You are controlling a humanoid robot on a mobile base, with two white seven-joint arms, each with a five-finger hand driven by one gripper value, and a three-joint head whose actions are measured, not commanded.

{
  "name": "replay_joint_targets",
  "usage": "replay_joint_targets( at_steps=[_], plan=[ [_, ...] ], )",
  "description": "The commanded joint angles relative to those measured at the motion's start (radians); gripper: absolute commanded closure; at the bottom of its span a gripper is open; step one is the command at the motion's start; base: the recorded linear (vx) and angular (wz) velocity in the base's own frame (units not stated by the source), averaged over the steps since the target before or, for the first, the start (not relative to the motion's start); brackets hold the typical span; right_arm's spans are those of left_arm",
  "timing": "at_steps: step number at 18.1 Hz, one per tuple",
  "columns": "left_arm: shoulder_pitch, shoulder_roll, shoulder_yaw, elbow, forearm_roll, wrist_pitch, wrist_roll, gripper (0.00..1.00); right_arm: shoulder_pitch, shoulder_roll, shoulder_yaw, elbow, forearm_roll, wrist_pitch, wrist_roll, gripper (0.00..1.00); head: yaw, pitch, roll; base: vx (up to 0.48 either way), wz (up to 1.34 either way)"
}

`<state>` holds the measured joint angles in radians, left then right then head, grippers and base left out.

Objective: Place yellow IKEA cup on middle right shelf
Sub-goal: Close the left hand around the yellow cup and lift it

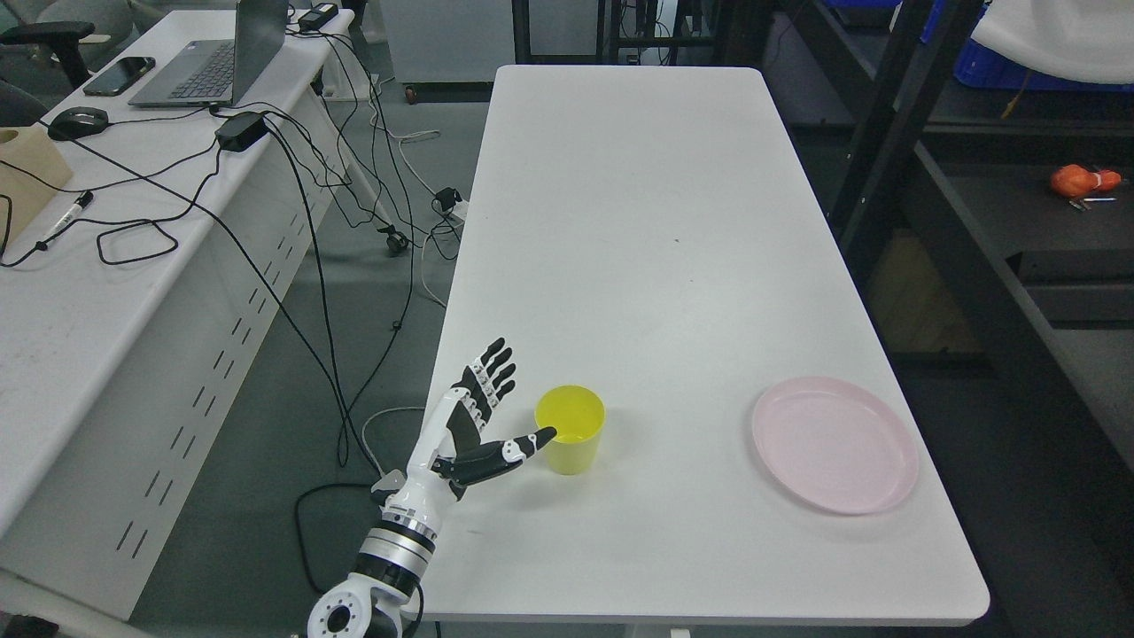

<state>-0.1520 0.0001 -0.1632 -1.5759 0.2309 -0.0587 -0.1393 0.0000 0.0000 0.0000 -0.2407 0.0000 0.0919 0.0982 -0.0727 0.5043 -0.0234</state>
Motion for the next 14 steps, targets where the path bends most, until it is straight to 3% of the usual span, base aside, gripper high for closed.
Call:
replay_joint_targets(
  at_steps=[1, 14],
  plan=[
    [-0.038, 0.017, -0.15, 0.112, -0.011, 0.0, -0.002, 0.01, 0.011, -0.017, 0.017, 0.0, -0.025, 0.0, -0.215, 0.01, 0.0, 0.0, 0.0, 0.045, -0.01],
    [-0.027, 0.017, -0.228, 0.157, -0.024, 0.0, -0.002, 0.01, 0.011, -0.017, 0.017, 0.0, -0.025, 0.0, -0.215, 0.01, 0.0, 0.0, 0.0, 0.042, 0.0]
  ],
)
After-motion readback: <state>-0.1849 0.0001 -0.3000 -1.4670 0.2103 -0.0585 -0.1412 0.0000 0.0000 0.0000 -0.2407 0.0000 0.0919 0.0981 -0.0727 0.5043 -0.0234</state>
